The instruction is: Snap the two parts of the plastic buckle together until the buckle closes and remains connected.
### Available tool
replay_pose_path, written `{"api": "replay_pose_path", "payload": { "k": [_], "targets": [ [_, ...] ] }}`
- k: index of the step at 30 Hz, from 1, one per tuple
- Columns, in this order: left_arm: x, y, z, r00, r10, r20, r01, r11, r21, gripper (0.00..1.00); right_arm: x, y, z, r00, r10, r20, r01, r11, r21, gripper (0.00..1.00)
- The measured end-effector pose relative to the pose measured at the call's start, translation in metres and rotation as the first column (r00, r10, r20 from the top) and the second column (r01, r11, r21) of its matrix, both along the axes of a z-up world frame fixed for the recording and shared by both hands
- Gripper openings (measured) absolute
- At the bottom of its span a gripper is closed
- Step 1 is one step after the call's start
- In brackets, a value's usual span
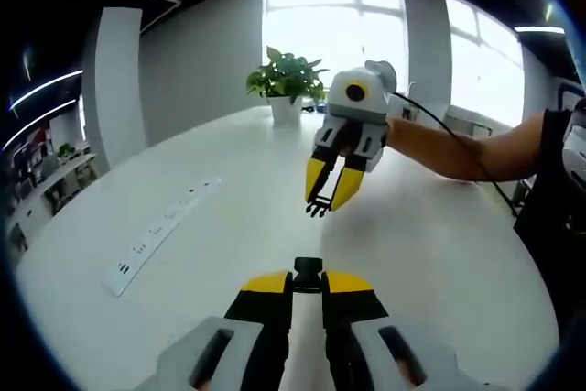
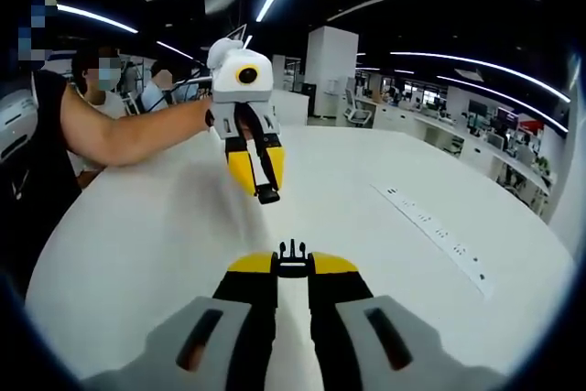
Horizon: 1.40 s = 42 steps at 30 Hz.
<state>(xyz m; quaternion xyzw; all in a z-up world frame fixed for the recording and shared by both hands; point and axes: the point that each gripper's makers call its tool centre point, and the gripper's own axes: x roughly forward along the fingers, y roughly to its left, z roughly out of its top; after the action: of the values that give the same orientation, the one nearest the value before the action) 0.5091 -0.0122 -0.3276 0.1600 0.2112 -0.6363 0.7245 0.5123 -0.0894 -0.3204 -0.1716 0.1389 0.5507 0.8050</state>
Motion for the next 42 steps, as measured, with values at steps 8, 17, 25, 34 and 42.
{"api": "replay_pose_path", "payload": {
  "k": [8,17,25,34,42],
  "targets": [
    [-0.004,0.001,0.002,1.000,-0.009,0.002,0.009,1.000,0.002,0.11,-0.004,0.002,-0.001,1.000,0.003,-0.003,-0.003,1.000,0.001,0.11],
    [-0.009,0.002,0.002,1.000,-0.011,0.002,0.011,1.000,-0.001,0.11,-0.008,0.005,-0.002,1.000,0.009,-0.003,-0.009,1.000,0.000,0.11],
    [-0.010,0.004,-0.001,1.000,-0.002,0.002,0.002,1.000,0.004,0.11,-0.010,0.005,-0.003,1.000,0.006,-0.007,-0.006,1.000,-0.005,0.11],
    [-0.014,0.005,0.001,1.000,0.000,0.005,0.000,1.000,0.003,0.11,-0.018,0.006,-0.001,1.000,0.007,-0.001,-0.007,1.000,-0.007,0.11],
    [-0.020,0.003,0.000,1.000,-0.002,0.005,0.002,1.000,0.001,0.11,-0.022,0.006,-0.002,1.000,0.010,-0.002,-0.010,1.000,-0.007,0.11]
  ]
}}
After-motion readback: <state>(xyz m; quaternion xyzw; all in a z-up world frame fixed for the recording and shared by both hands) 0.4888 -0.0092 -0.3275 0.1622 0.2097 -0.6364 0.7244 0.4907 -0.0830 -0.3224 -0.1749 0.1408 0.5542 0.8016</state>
